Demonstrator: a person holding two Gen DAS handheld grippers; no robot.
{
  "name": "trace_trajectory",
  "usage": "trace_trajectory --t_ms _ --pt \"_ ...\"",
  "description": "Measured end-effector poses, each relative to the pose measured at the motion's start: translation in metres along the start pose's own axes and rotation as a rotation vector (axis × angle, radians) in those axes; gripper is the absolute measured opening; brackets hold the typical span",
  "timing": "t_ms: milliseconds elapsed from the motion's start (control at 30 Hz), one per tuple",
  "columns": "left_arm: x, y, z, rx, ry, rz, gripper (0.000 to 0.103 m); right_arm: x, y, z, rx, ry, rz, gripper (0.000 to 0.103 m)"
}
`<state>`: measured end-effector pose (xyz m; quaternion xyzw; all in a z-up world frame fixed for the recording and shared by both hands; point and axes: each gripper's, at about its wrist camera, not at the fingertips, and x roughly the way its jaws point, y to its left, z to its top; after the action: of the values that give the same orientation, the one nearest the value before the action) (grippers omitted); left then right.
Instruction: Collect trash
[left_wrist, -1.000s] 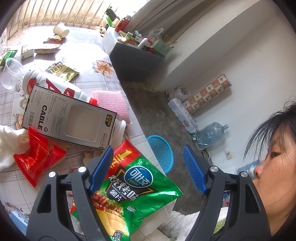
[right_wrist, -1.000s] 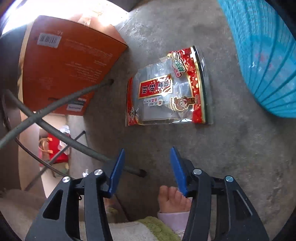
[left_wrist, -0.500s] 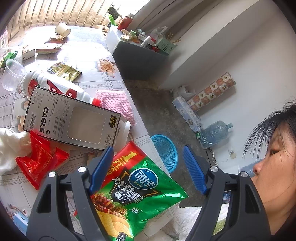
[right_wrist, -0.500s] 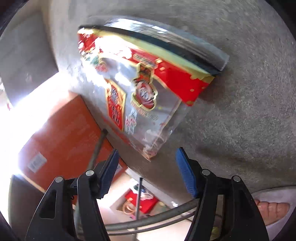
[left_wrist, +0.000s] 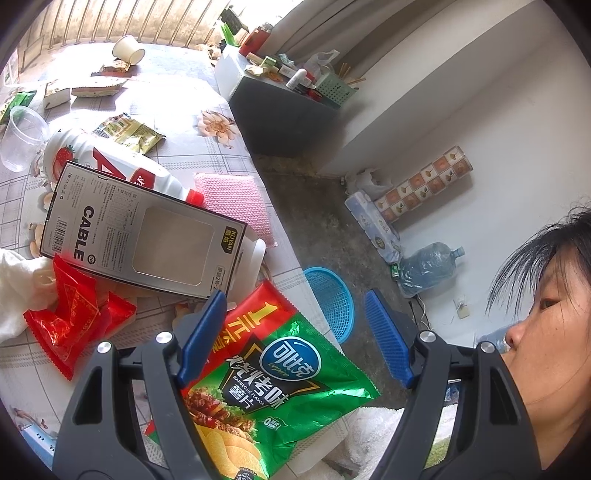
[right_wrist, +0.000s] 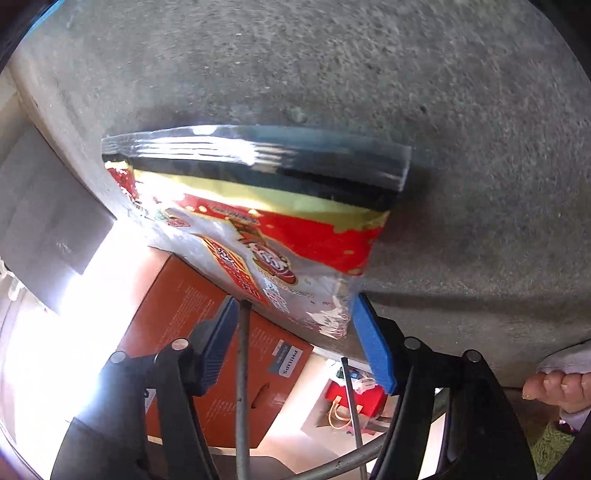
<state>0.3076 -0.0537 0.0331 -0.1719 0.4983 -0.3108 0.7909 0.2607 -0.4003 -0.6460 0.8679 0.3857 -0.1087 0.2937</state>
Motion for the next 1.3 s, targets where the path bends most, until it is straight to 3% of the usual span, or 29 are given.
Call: trace_trajectory --t_ms 100,233,333,567,733,1067,1200,1300 --pt "0.000 0.000 0.000 -0.001 0.002 0.001 0.073 -0.001 0.001 -0.002 0.000 -0.009 -0.037 0.048" --pt "0.000 0.001 0.001 -0.005 0.000 0.002 0.073 -0.006 -0.011 -0.004 0.033 -0.017 -0.086 0.021" --pt "-0.001 0.001 0.001 -0.004 -0.004 -0.001 0.073 -0.007 -0.015 -0.002 0.028 -0.011 -0.083 0.010" --pt "-0.007 0.002 -0.002 -0.001 -0.015 0.005 0.073 -0.019 -0.006 -0.011 -0.098 -0.001 -0.075 0.005" --pt "-0.008 0.004 -0.003 -0.012 -0.022 -0.003 0.073 -0.027 0.032 -0.046 -0.358 0.024 -0.124 0.004" --pt "-0.012 -0.001 -0.007 -0.003 -0.034 -0.025 0.073 -0.034 0.135 -0.162 -1.024 -0.041 -0.375 0.004" --pt "-0.017 -0.002 -0.009 0.002 -0.049 -0.042 0.073 -0.065 0.170 -0.196 -1.164 -0.044 -0.377 0.003" --pt "-0.019 -0.003 -0.010 0.002 -0.059 -0.064 0.073 -0.111 0.199 -0.218 -1.217 -0.064 -0.322 0.003"
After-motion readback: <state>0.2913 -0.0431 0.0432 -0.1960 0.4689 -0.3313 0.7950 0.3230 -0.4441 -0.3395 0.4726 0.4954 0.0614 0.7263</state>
